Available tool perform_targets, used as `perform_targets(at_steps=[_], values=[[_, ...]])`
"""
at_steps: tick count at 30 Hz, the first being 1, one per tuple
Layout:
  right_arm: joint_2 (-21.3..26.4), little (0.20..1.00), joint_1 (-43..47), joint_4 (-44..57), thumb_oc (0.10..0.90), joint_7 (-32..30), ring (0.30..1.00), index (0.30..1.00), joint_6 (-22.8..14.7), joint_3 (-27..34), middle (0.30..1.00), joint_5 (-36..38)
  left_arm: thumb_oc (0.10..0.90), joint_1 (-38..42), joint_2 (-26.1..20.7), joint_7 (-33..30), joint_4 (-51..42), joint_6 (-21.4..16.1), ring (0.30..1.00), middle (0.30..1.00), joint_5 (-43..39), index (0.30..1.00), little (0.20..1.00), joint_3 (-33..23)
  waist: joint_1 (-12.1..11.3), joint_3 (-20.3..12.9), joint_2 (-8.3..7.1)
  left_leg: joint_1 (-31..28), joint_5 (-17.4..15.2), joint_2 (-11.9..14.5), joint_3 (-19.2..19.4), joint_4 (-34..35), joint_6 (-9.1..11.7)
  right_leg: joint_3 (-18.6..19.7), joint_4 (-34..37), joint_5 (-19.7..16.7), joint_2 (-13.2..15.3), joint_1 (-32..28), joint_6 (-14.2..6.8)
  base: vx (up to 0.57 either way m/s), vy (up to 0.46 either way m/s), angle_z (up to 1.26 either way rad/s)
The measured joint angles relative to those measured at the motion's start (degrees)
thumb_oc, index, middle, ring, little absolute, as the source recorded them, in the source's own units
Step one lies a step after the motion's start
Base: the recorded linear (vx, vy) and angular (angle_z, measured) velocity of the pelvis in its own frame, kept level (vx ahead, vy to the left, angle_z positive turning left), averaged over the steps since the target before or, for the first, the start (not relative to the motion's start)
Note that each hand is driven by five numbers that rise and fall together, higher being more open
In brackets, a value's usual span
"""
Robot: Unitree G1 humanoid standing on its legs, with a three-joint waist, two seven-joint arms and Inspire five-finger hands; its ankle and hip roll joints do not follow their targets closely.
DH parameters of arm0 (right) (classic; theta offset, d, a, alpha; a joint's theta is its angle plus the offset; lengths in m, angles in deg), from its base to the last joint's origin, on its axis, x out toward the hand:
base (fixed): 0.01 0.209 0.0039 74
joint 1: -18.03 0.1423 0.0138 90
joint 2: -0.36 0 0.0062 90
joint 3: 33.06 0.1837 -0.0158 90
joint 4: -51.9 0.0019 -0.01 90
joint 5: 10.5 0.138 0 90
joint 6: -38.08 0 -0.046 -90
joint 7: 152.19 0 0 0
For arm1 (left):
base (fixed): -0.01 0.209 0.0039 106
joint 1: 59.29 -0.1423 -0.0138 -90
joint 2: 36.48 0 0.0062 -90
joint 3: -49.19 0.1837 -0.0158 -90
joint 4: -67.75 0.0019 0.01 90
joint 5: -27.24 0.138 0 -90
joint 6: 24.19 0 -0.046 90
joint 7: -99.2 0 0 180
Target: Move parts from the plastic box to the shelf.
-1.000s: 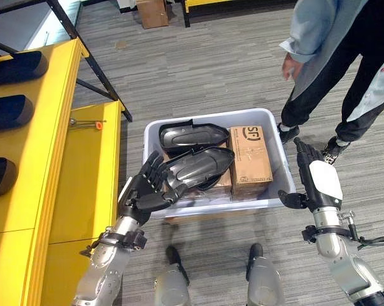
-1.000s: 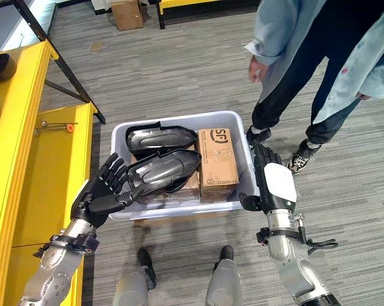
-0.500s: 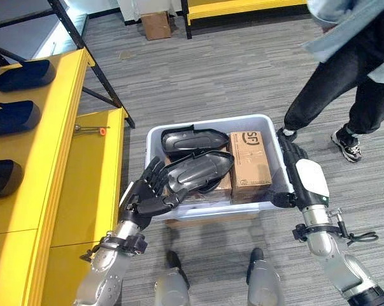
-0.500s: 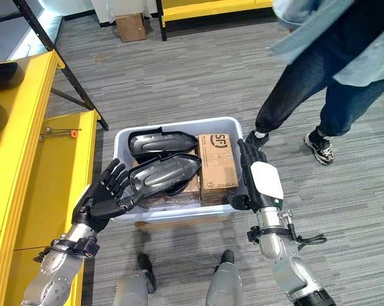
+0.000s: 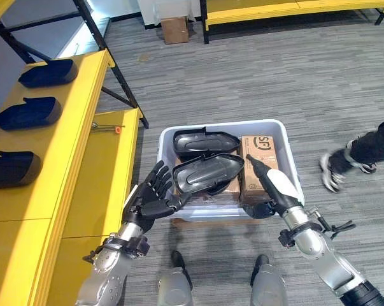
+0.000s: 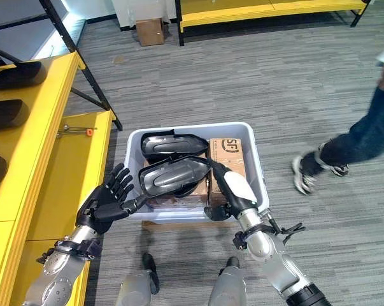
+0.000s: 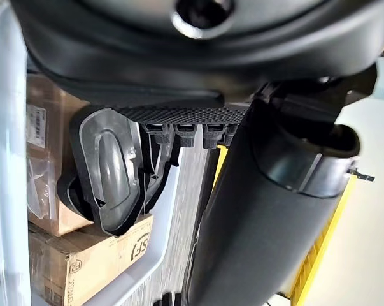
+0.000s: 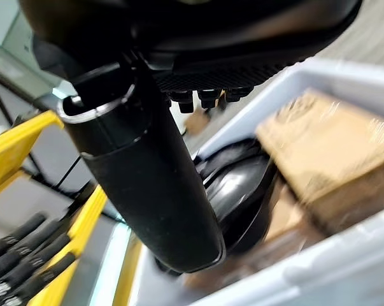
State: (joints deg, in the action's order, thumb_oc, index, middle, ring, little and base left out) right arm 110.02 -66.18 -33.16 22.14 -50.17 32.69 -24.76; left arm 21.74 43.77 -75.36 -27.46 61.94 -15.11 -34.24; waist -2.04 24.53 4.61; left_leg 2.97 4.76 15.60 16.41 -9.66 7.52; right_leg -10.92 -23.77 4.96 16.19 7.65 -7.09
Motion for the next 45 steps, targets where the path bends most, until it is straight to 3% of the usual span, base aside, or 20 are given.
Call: perform_targets(at_steps=[4, 18, 20, 24, 29, 33, 36, 41, 45], values=[[-1.3, 1.000, 2.3, 0.0, 0.900, 1.1, 1.000, 1.000, -0.1, -2.2, 1.000, 0.0, 0.900, -0.7, 0.0, -1.6, 0.0, 0.0, 1.000, 1.000, 0.0, 1.000, 1.000, 0.0, -0.2, -0.2, 0.41, 0.8, 0.0, -0.7, -1.0, -0.1, 0.0, -0.7, -1.7, 1.1, 1.0, 0.6, -0.1, 0.00, 0.039, 0.15], [-1.5, 1.000, 11.9, -0.1, 0.900, 6.4, 1.000, 1.000, -1.9, -6.9, 1.000, -1.6, 0.900, -1.4, 0.1, -2.8, 0.0, 1.5, 1.000, 1.000, -0.3, 1.000, 1.000, 0.0, -5.7, 0.2, 1.70, 5.3, 1.6, -1.1, -4.4, -1.2, -0.1, -3.9, -10.6, 6.5, 3.4, 5.2, 1.2, -0.03, 0.046, 0.15], [-1.5, 1.000, 13.1, -0.1, 0.900, 6.3, 1.000, 1.000, -2.3, -7.0, 1.000, -3.4, 0.900, -1.0, 0.1, -2.9, 0.0, 1.4, 1.000, 1.000, -0.3, 1.000, 1.000, 0.2, -6.0, 0.8, 2.40, 7.1, 1.6, -1.1, -5.6, -2.2, -0.1, -4.5, -12.0, 7.1, 3.7, 6.3, 1.3, -0.07, 0.045, 0.17], [-1.4, 1.000, 15.6, -0.3, 0.900, 5.0, 1.000, 1.000, -2.9, -7.2, 1.000, -6.1, 0.900, 0.7, 0.1, -3.8, 0.1, 1.2, 1.000, 1.000, -0.2, 1.000, 1.000, 0.4, -6.3, 3.8, 2.82, 9.7, 2.0, -1.2, -7.2, -3.1, 0.5, -5.6, -15.2, 8.6, 4.5, 8.4, 2.1, -0.08, 0.033, 0.20], [-1.4, 1.000, 17.9, -1.2, 0.900, 3.1, 1.000, 1.000, -2.8, -7.1, 1.000, -8.1, 0.900, 1.3, 0.1, -3.7, 0.2, 1.2, 1.000, 1.000, -0.3, 1.000, 1.000, 0.5, -7.1, 5.1, 3.01, 12.1, 3.0, -0.9, -7.5, -3.0, 0.8, -6.2, -17.7, 9.7, 4.9, 11.2, 2.8, -0.06, 0.041, 0.11], [-1.7, 1.000, 18.7, -1.3, 0.900, -0.3, 1.000, 1.000, -2.6, -7.1, 1.000, -7.2, 0.900, 1.2, 0.1, -3.7, 0.3, 1.2, 1.000, 1.000, -2.1, 1.000, 1.000, 0.6, -7.9, 5.6, 3.14, 13.2, 3.4, -0.9, -8.3, -2.9, 0.5, -7.0, -18.6, 10.4, 5.1, 12.0, 3.0, -0.02, 0.031, 0.09], [-2.8, 1.000, 19.1, -1.3, 0.900, -6.8, 1.000, 1.000, -2.6, -6.5, 1.000, -1.3, 0.900, 1.3, 0.1, -3.7, 0.3, 0.9, 1.000, 1.000, -2.4, 1.000, 1.000, 1.3, -8.0, 5.6, 3.14, 13.5, 3.5, -1.0, -8.3, -2.9, 0.4, -7.1, -18.7, 10.7, 5.2, 12.2, 2.9, -0.01, 0.036, 0.03], [-8.9, 1.000, 19.2, -1.5, 0.900, -17.0, 1.000, 1.000, -3.0, -0.9, 1.000, 3.8, 0.900, 2.5, 0.1, -4.1, 0.3, -0.3, 1.000, 1.000, -2.4, 1.000, 1.000, 3.4, -7.6, 5.6, 3.17, 15.0, 3.5, -1.6, -8.2, -2.9, 0.3, -6.9, -19.3, 10.8, 6.0, 14.0, 2.7, 0.01, 0.065, 0.02], [-11.1, 1.000, 19.6, -1.4, 0.900, -21.4, 1.000, 1.000, -5.1, 1.6, 1.000, 4.7, 0.900, 3.5, 0.1, -5.1, 0.3, -0.4, 1.000, 1.000, -2.4, 1.000, 1.000, 4.7, -7.4, 5.7, 3.43, 14.9, 3.5, -1.8, -7.9, -2.9, 0.3, -6.7, -19.3, 10.8, 6.1, 14.0, 2.7, 0.02, 0.077, 0.00]])
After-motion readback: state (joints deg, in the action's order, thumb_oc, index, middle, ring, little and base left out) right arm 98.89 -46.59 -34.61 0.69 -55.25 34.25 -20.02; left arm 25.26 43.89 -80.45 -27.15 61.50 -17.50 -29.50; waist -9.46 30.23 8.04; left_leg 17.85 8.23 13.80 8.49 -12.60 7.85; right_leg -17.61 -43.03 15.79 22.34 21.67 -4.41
